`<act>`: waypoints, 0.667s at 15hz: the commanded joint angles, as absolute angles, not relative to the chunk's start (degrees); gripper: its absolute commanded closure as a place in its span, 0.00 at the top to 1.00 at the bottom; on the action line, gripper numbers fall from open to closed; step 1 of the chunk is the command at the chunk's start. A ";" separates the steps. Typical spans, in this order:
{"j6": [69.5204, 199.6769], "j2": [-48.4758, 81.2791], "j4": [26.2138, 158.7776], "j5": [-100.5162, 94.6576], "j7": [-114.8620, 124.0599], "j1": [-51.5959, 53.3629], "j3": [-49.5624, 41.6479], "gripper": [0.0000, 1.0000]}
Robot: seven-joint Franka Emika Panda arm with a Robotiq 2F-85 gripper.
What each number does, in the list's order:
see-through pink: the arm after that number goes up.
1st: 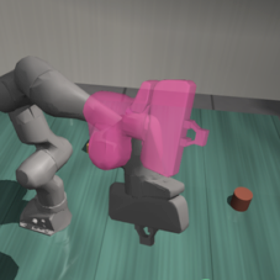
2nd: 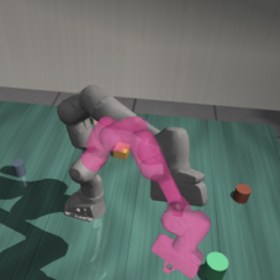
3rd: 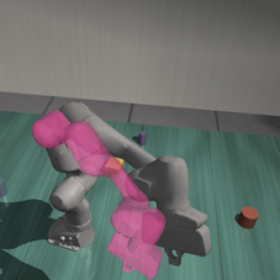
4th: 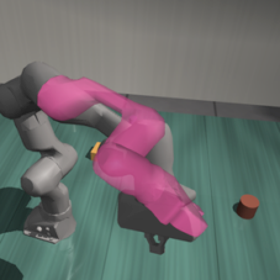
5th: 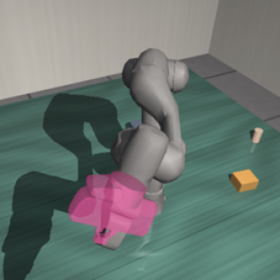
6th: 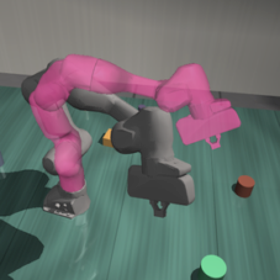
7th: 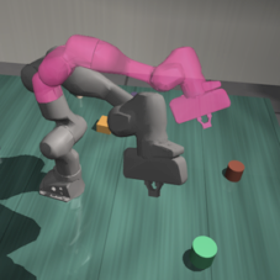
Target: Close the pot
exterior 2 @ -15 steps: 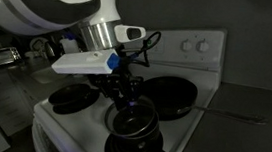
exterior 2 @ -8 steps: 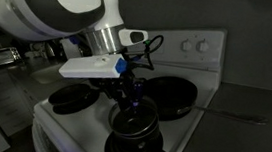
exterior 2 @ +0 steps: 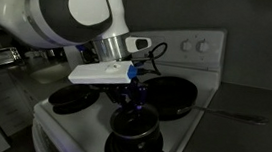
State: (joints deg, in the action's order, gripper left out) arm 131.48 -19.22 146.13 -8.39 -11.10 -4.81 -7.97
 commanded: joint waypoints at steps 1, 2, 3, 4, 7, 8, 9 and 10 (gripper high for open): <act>132.85 -17.56 145.55 -7.15 -14.27 -4.86 -8.94 0.15; 133.07 -17.47 145.74 -6.85 -14.47 -4.81 -9.06 0.15; 133.18 -17.23 145.77 -6.15 -14.96 -4.64 -9.33 0.15; 133.31 -17.10 145.81 -5.85 -15.23 -4.58 -9.42 0.15; 133.29 -16.49 145.36 -4.86 -16.77 -4.33 -9.76 0.15; 133.40 -16.29 145.21 -4.47 -17.36 -4.25 -9.88 0.15; 133.55 -15.86 145.11 -3.88 -18.03 -4.18 -9.95 0.15; 133.73 -15.18 144.97 -3.43 -18.47 -4.17 -9.92 0.15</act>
State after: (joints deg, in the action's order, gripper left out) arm 132.20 -18.11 145.98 -5.41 -15.54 -4.76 -8.95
